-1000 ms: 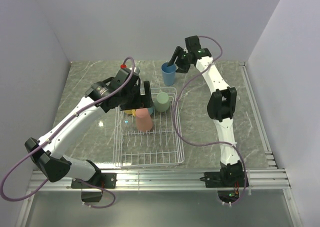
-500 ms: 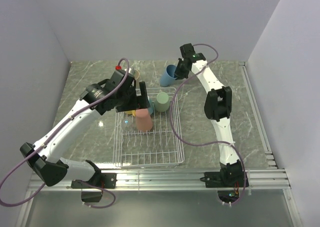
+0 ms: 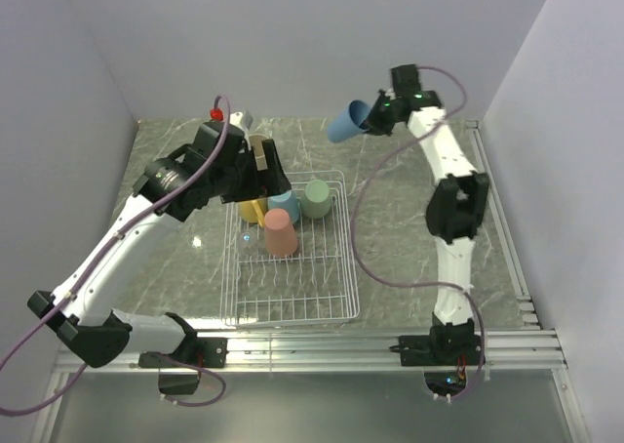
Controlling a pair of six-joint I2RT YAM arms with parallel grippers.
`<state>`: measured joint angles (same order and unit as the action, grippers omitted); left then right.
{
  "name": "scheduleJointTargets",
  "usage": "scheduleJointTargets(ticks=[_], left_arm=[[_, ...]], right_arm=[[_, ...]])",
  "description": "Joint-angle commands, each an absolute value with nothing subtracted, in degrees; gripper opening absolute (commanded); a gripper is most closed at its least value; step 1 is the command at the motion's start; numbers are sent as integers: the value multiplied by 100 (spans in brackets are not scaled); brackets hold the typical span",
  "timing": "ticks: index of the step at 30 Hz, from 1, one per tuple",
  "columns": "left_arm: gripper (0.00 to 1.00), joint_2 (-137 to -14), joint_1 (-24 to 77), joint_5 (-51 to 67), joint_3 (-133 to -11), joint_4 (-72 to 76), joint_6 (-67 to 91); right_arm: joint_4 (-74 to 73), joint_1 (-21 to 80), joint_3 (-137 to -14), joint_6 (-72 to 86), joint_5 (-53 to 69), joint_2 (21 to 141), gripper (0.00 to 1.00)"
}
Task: Load the cups into the dish rack
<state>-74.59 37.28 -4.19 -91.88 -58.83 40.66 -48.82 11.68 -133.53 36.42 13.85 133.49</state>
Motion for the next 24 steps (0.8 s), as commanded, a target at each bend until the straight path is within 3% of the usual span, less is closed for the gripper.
scheduleJointTargets(ticks=[1,5,8,11,15,24], left_arm=[[99,-7164,3508,42,-9449,-5319,3850],[99,-6768,3016,1464,-8826,-3722,4225],[99,-6531,2559,2682,-8123,-2113,5067],[99,-6600,2268,3661,-7472,-461,6007],[99,-6767,2259,4139,-6866,929,6679],[100,-7101,2259,4526,-6285,1924,7154]], right_arm=[[-3967,844,-12467,3761,2317,11587,0],[-2517,826,-10375,4428,4205,9972,0],[-840,861,-8427,5490,5077,8987,0],[981,914,-7282,6835,5561,8361,0],[2397,1072,-6575,8004,5713,7937,0],[2347,1397,-6504,8200,5678,7559,0]])
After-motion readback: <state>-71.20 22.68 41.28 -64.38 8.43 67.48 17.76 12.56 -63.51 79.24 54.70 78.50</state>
